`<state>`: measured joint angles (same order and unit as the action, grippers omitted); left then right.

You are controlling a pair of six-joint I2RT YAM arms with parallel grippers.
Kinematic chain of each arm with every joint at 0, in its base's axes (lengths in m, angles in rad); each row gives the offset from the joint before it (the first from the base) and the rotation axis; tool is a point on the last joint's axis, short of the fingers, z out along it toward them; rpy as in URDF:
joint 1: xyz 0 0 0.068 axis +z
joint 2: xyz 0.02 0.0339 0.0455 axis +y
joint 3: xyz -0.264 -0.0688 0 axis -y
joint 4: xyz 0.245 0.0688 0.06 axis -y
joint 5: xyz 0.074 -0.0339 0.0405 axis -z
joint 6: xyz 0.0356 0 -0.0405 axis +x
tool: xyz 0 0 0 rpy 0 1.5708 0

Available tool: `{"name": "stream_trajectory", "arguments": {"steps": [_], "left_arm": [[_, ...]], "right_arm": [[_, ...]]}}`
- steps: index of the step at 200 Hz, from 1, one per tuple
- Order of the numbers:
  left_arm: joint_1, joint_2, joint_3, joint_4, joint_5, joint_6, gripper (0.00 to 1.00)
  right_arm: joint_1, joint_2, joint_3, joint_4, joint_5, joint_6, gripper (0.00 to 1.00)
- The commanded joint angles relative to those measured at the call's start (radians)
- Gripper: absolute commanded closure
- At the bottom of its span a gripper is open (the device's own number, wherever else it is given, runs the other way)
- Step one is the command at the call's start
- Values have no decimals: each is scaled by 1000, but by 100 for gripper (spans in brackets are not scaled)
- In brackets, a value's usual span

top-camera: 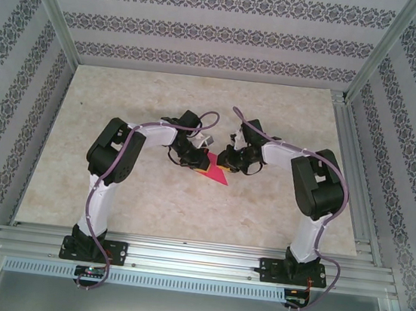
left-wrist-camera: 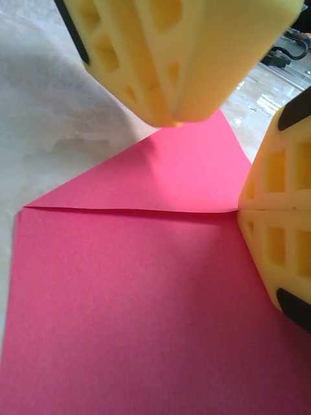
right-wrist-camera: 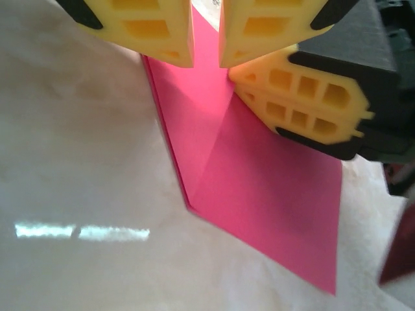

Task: Fold a paper plane with a square sheet of paper (pick it up from the middle)
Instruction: Third fold the triangle at the center of the table.

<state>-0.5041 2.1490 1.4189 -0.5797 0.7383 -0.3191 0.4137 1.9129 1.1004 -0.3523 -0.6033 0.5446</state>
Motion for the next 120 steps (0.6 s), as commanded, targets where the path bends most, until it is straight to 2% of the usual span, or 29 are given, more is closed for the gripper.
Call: {"name": "stream_trajectory", "arguments": {"steps": [1,33,84,120], "left_arm": [[1,17,16,-26,-28,25,94],[2,17,14,-28,-30,25,94],[2,17,22,-32,-31,26,94],[1,18,25,-34,-32,26,94]], "right_arm": [[16,31,-34,11,-6,-11,82],[16,53,-39,-32,55,-32,83],[22,-98,-87,-21,-1,-23,82],[27,-62,-161,24,-8,-9,82]]}}
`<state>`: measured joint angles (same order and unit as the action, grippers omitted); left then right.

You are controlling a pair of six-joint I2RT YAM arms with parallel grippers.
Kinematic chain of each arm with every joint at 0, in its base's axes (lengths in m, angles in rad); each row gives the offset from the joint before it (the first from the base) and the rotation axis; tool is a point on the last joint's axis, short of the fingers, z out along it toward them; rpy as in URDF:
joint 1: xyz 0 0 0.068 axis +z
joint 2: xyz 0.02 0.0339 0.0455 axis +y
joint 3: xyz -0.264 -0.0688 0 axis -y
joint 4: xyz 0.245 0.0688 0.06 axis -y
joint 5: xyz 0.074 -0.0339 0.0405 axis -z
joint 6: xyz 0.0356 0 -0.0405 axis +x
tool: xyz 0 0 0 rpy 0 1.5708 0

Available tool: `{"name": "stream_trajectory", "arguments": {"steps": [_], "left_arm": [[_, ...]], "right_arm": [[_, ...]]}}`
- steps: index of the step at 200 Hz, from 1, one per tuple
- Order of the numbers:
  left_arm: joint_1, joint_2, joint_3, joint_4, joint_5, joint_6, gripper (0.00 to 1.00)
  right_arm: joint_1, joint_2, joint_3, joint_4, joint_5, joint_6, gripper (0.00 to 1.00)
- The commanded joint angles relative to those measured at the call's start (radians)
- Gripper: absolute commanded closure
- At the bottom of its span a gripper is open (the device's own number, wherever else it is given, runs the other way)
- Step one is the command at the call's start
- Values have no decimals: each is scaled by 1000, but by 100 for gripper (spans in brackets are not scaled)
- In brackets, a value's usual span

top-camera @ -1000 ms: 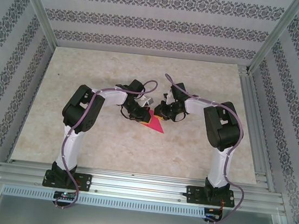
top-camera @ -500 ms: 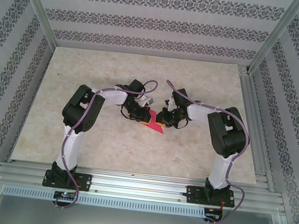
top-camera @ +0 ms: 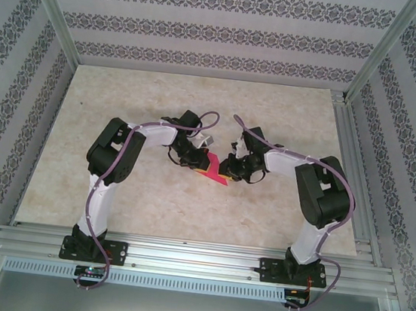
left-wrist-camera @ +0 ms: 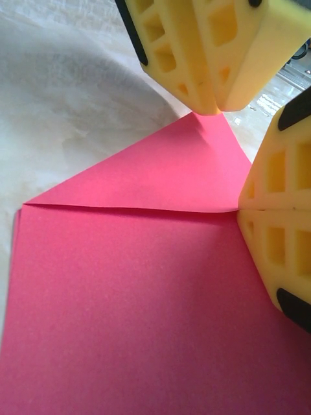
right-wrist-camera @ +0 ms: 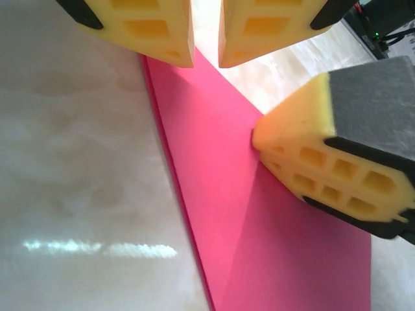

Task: Fold a paper plane with a square sheet of paper (pick it up from the middle)
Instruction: Third fold the triangle at the center of the table.

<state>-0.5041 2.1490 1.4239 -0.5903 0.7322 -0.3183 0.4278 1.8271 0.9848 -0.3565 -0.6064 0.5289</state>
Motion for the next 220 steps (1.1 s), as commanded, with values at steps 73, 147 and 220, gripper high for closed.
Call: {"name": "stream_trajectory", "arguments": {"steps": [73,147,220], "left_arm": [[1,18,20,-31,-24,31,94],[2,19,28,-35,-24,32,94],[1,19,32,-42,-25,34,94]], "right_arm": [[12,-63,-64,2,1,0,82],[15,45,-95,26,32,-6,82],[14,-84,-125,50,-7,21,82]]}}
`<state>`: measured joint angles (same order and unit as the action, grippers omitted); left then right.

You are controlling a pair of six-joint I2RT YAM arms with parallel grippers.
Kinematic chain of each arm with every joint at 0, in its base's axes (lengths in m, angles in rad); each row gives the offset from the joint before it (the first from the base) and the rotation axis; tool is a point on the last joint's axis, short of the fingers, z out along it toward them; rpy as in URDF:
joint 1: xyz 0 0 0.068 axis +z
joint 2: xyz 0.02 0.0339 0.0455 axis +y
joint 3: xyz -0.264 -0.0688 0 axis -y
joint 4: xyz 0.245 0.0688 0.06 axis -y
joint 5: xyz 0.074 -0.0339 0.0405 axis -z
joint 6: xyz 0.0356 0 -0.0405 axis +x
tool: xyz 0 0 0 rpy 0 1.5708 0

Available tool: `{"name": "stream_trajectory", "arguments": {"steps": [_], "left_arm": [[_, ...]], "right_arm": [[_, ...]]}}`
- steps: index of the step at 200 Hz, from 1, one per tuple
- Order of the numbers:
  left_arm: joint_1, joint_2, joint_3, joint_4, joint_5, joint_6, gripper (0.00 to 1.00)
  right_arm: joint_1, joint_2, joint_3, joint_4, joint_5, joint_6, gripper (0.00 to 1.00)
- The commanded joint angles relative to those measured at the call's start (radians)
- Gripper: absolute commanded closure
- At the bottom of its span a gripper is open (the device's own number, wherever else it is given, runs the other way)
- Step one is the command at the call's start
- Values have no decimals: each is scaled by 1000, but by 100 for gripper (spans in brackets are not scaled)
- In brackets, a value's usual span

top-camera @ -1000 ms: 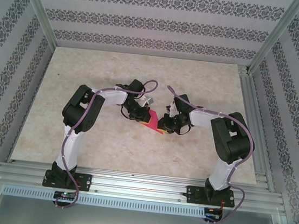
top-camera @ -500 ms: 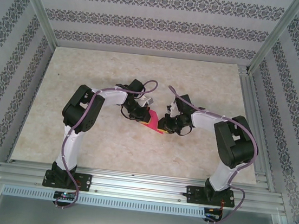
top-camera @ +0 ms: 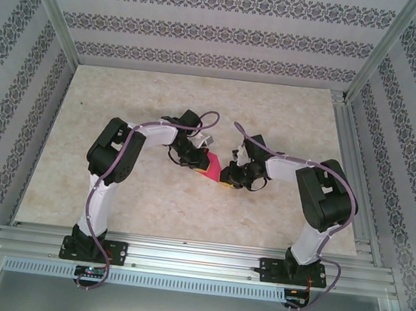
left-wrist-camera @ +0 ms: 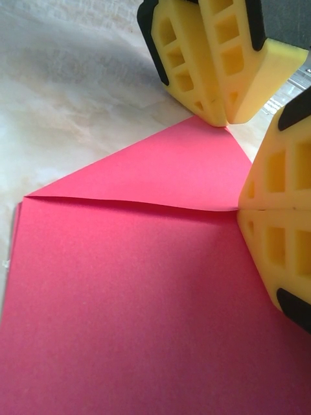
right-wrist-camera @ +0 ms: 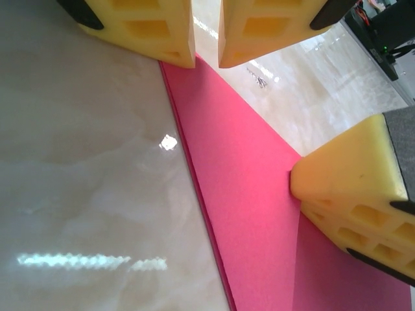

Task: Fold a paper plane with a square sheet of paper (pick it up from the middle)
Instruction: Third fold the triangle at the center of the table.

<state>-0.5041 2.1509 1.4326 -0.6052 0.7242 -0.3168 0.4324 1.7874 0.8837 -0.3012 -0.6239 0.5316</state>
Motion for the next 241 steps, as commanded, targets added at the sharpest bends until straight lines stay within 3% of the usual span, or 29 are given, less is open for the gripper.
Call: {"name": "stream_trajectory", "arguments": {"steps": [1,45,84,156,241], "left_arm": [[2,17,23,-26,-16,33,94],[2,18,25,-21,-14,26,94],[1,4,30,-23,-13,20,90],[3,-85,73,-32,-48,-17,68],[19,-194,-69,41,-131,-81,70]], "right_arm": [[10,-45,-25,-5,10,19,82],[8,44,-47,-10,40,-6,83],[-1,-70,8,-29,28,-7,74],[-43,-34,95,-26,66,-49,63],[-16,120,172,-28,19,-105,63]]}}
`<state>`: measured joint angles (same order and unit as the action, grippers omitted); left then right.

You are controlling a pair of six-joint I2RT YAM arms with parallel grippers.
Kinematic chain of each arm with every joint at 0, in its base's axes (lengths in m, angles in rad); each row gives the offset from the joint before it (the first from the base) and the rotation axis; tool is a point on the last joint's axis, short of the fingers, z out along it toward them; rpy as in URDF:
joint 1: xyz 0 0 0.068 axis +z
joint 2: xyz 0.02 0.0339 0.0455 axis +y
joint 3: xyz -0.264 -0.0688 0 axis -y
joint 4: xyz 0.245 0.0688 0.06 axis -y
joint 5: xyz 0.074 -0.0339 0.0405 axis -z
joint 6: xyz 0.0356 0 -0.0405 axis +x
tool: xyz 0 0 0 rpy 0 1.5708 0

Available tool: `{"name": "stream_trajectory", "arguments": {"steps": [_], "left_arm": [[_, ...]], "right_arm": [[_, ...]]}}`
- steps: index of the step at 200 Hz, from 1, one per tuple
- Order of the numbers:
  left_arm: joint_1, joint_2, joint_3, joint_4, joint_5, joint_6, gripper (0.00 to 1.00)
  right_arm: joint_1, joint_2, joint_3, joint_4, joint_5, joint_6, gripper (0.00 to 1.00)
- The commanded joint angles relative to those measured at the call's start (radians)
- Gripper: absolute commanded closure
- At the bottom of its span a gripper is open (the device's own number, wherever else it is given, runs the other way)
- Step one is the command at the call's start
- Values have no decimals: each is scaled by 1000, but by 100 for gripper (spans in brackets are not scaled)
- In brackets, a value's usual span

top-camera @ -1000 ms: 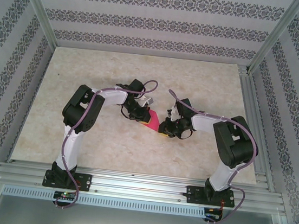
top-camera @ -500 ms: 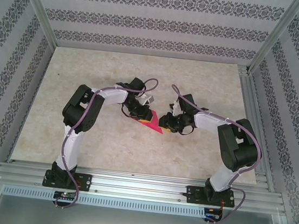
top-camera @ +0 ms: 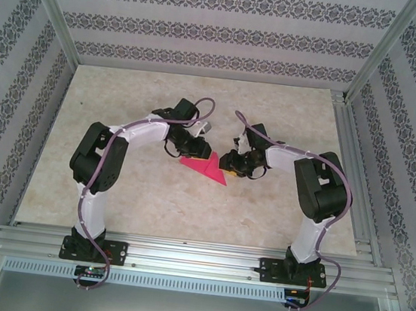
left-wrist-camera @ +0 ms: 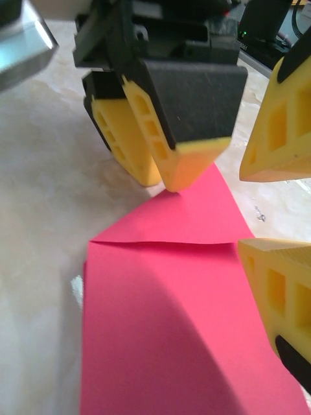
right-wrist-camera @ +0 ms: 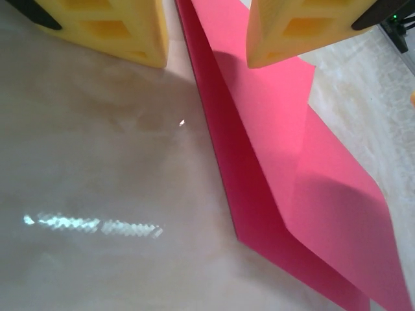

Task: Fold a paper plane with a square sheet of paper (pick it up from the middle)
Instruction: Third fold the triangle at the center of the table, then turn over the paper at the center of the table.

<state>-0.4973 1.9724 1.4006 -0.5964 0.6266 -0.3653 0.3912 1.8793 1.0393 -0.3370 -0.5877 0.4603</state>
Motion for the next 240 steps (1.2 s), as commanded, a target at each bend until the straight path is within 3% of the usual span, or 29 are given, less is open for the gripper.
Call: {"name": "stream_trajectory", "arguments": {"steps": [1,98,129,183,224,240], "left_arm": [[12,-16,-39,33,-34,-32,70],[18,40,-62,49,-111,-83,75],[23,23,-77,62,-113,-97,77],[59,-139,-82,73,-132,-139,76],[98,-267,-82,38,-199,-158,76],[117,-311,-96,38,-219,-172,76]], "right_arm": [[26,29,16,8,-19,-35,63],[54,26,-4,63,-65,-36,70],[57,10,-11,73,-63,-25,84],[51,-84,-30,64,-44,-13,98],[48,-225,8,-80,83,-66,99],[58,-290,54,-214,260,-115,98]]}}
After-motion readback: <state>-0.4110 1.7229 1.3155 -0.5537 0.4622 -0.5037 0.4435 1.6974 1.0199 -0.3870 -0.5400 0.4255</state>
